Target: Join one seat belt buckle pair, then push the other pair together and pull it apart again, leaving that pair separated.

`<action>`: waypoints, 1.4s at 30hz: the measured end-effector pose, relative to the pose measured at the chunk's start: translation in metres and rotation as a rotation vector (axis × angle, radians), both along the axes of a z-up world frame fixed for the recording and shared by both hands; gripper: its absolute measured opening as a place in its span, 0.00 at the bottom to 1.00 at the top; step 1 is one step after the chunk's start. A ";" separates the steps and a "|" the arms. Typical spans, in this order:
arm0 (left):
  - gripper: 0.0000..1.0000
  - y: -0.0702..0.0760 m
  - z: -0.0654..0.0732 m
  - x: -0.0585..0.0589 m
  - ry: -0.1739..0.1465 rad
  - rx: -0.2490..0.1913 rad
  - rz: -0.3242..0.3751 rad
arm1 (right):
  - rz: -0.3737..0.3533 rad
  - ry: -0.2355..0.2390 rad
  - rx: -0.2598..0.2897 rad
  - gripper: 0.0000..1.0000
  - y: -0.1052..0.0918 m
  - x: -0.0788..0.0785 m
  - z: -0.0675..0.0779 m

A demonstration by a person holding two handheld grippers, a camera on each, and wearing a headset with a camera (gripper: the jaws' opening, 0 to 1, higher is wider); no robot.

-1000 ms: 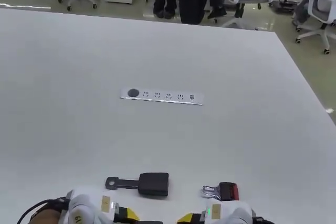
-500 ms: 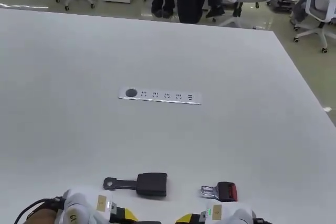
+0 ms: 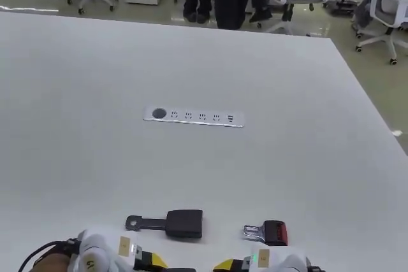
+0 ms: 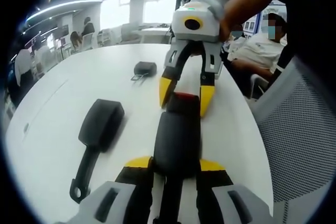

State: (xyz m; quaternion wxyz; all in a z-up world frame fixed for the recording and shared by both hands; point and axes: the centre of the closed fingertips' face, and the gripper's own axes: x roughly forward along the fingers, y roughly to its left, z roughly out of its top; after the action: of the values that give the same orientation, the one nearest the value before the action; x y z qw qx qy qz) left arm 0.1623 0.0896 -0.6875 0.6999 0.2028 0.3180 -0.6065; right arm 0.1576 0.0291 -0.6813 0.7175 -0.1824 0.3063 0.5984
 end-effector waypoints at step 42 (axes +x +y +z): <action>0.78 -0.002 0.060 0.033 -0.078 0.033 0.200 | -0.159 -0.088 0.012 0.73 -0.032 0.029 0.031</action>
State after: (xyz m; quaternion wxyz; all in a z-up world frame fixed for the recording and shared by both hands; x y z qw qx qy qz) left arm 0.1954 0.0874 -0.6271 0.7654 0.2052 0.3192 -0.5199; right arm 0.1862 -0.0027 -0.6501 0.7766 -0.1794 0.2842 0.5329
